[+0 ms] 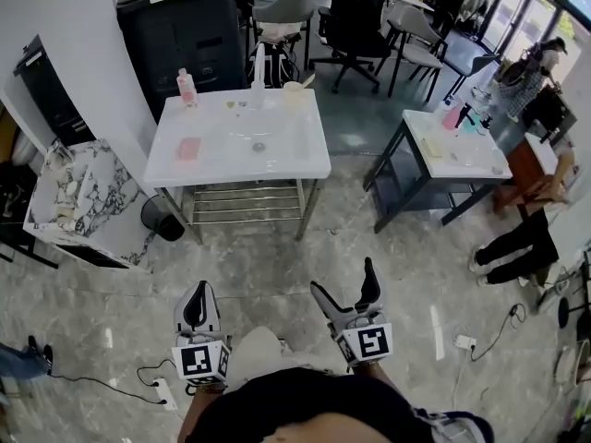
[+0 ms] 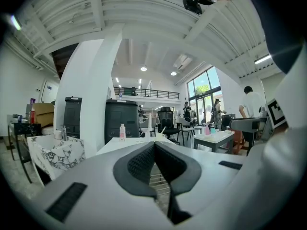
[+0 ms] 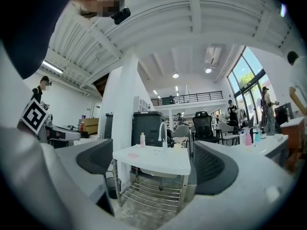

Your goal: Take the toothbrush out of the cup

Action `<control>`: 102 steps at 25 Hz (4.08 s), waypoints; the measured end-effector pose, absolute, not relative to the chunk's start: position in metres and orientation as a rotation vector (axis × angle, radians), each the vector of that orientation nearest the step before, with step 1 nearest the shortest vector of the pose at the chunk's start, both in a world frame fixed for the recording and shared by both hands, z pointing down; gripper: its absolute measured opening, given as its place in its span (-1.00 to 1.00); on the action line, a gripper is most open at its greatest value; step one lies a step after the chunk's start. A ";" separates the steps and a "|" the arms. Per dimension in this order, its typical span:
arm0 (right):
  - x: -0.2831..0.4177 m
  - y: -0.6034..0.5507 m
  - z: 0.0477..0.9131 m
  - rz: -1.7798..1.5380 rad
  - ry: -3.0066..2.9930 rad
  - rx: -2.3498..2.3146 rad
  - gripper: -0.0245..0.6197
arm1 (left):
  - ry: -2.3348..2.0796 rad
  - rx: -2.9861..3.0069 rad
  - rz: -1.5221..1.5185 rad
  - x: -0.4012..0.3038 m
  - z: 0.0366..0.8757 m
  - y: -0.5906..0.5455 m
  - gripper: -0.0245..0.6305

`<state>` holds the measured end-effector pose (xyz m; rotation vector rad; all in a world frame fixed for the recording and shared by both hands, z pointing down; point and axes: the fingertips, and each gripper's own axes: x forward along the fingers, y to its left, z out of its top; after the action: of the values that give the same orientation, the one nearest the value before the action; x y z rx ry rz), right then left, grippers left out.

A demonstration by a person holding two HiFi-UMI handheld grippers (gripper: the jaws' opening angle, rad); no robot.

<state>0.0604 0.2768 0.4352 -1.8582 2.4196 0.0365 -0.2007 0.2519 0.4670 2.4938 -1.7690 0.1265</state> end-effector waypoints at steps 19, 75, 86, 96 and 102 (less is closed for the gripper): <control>0.078 0.186 0.451 0.002 2.457 -1.859 0.66 | -1.777 2.493 0.127 -0.191 0.470 0.160 -0.92; 0.200 -0.362 0.506 -0.195 2.483 -1.995 0.66 | -1.937 2.290 0.228 -0.149 0.462 -0.258 -0.92; 0.202 -0.436 0.541 -0.334 2.553 -1.977 0.47 | -2.043 2.154 0.246 -0.153 0.469 -0.273 -0.92; 0.201 -0.475 0.568 -0.402 2.570 -2.009 -0.10 | -2.102 2.063 0.295 -0.163 0.477 -0.278 -0.92; 0.207 -0.490 0.574 -0.401 2.548 -2.041 -0.41 | -2.130 2.019 0.317 -0.168 0.479 -0.276 -0.92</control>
<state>0.2069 -0.4905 0.5744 -2.0407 2.5480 -0.4013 -0.1683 -0.2761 0.4792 2.0194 -2.1298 0.3167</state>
